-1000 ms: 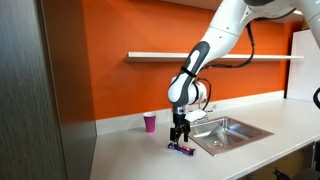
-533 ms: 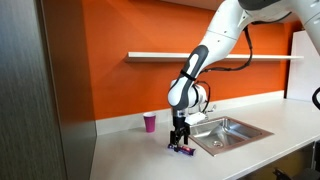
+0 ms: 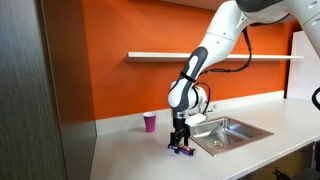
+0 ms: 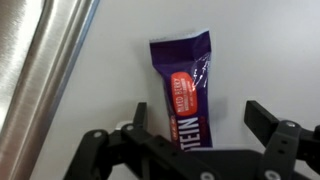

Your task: Place the protein bar in the sink

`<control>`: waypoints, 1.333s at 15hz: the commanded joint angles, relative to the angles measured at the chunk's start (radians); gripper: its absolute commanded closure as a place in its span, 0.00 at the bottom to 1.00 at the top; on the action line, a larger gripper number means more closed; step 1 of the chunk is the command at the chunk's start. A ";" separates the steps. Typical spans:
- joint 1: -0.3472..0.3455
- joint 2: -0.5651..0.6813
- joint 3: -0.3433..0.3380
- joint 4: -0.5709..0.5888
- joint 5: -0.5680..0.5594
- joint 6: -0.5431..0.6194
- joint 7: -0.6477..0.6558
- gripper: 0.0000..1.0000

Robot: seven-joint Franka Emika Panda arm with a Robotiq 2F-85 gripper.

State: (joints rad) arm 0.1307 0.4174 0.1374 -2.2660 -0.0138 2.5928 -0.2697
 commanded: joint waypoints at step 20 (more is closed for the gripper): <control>-0.019 0.005 0.000 0.025 -0.005 0.005 0.043 0.90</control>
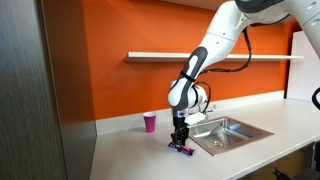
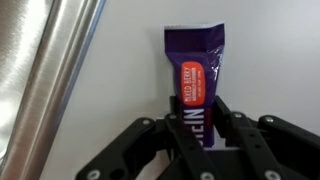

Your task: Place the protein bar in the sink

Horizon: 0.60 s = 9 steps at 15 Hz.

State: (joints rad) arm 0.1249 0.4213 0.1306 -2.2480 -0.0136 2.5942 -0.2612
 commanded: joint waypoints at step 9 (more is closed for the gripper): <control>0.005 -0.142 0.003 0.019 -0.001 -0.049 0.133 0.90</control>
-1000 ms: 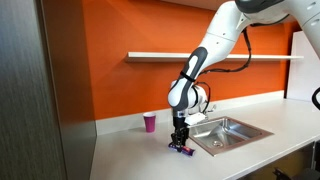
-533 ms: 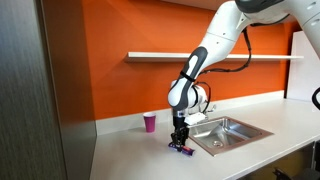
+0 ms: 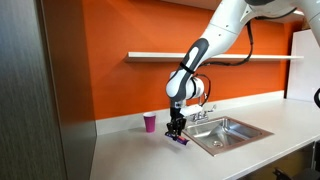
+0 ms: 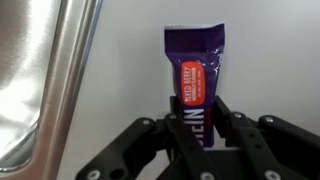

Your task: Place the protein bar in the sink

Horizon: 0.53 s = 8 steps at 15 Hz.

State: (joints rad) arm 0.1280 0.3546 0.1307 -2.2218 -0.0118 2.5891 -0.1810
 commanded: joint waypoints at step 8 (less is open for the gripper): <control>-0.019 -0.155 -0.016 -0.036 0.054 -0.030 0.142 0.90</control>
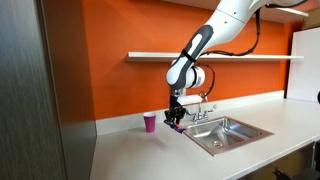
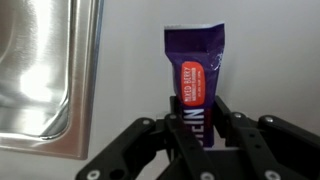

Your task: Place the protein bar in the sink

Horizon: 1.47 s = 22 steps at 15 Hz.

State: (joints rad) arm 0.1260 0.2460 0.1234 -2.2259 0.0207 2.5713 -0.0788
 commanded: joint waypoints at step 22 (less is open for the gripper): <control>-0.227 -0.062 -0.187 -0.215 0.170 0.239 0.046 0.90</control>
State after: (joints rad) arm -0.0658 0.1732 -0.0654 -2.4360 0.1530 2.7714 -0.0157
